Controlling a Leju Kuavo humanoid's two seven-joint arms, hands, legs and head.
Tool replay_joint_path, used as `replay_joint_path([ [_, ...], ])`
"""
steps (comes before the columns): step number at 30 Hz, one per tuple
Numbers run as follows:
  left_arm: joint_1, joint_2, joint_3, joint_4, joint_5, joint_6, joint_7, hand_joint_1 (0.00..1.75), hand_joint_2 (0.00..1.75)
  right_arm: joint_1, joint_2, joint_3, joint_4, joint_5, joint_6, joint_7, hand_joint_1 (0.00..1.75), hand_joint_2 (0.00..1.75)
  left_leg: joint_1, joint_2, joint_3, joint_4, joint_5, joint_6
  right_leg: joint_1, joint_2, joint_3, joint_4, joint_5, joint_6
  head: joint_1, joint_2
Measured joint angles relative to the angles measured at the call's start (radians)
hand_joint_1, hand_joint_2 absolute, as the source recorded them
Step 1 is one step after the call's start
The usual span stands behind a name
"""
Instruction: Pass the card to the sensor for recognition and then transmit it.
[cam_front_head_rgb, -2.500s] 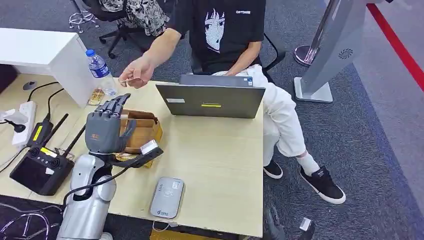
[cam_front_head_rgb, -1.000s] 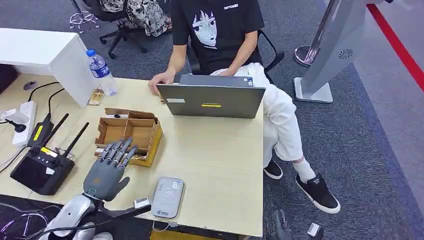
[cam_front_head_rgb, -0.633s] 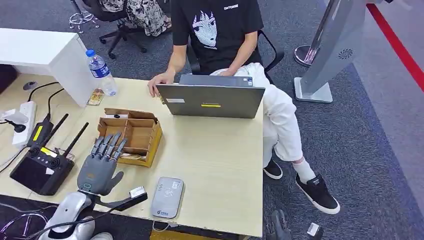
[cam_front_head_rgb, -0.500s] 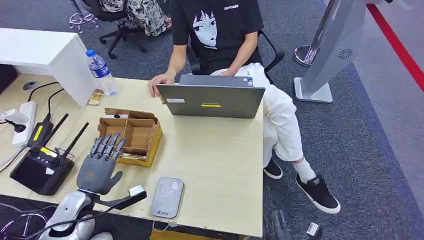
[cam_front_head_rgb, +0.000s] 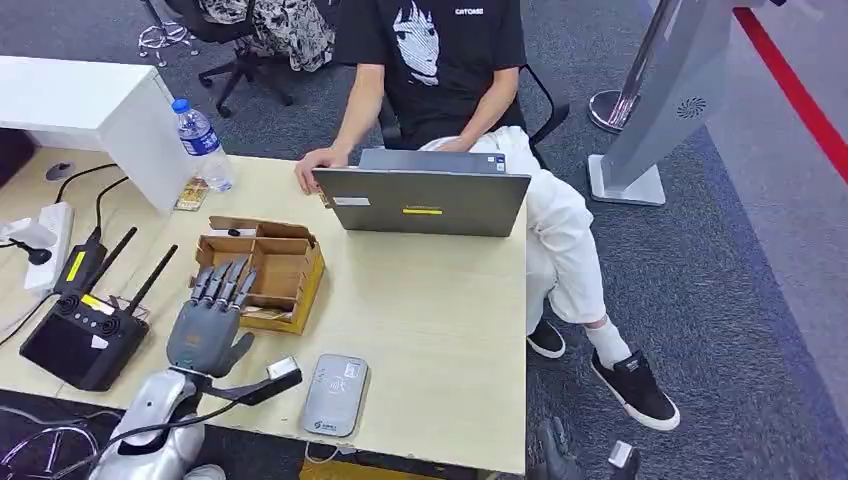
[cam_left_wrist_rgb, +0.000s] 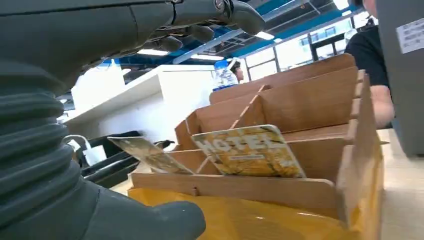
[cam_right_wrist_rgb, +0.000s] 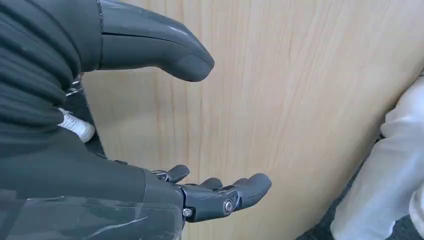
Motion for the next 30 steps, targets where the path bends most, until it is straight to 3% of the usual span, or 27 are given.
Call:
replay_joint_path([
  [10,-0.010,-0.028,0.000,0.029,-0.005,0.002,-0.005,0.00,1.75,-0.001,0.003,0.001,0.000,0.000,-0.002,0.002,0.00,1.75,0.000,0.000,0.000,0.000,0.000,0.000,0.000,0.000,0.000,0.000,0.000,0.000,0.000,0.000],
  [11,-0.010,-0.030,0.000,0.032,-0.005,0.001,-0.005,0.24,1.75,-0.001,0.003,0.001,0.000,0.000,-0.002,0.002,0.00,1.75,0.000,0.000,0.000,0.000,0.000,0.000,0.000,0.000,0.000,0.000,0.000,0.000,0.000,0.000],
  [12,-0.010,-0.031,0.000,0.035,-0.005,0.000,-0.005,1.75,1.75,-0.001,0.003,0.001,0.000,0.000,-0.002,0.002,0.00,1.75,0.000,0.000,0.000,0.000,0.000,0.000,0.000,0.000,0.000,0.000,0.000,0.000,0.000,0.000],
  [26,-0.013,-0.035,0.000,0.059,-0.003,-0.002,-0.005,1.75,1.75,-0.001,0.003,0.001,0.000,-0.002,-0.002,0.003,0.00,1.75,0.000,0.000,0.000,0.000,0.000,0.000,0.000,0.000,0.000,0.000,0.000,0.000,0.000,0.000],
  [30,-0.015,-0.043,0.000,0.058,-0.004,0.045,0.005,1.75,1.75,-0.001,0.003,0.001,0.000,-0.002,-0.006,0.001,0.00,1.75,0.000,0.000,0.000,0.000,0.000,0.000,0.000,0.000,0.000,0.000,0.000,0.000,0.000,0.000],
])
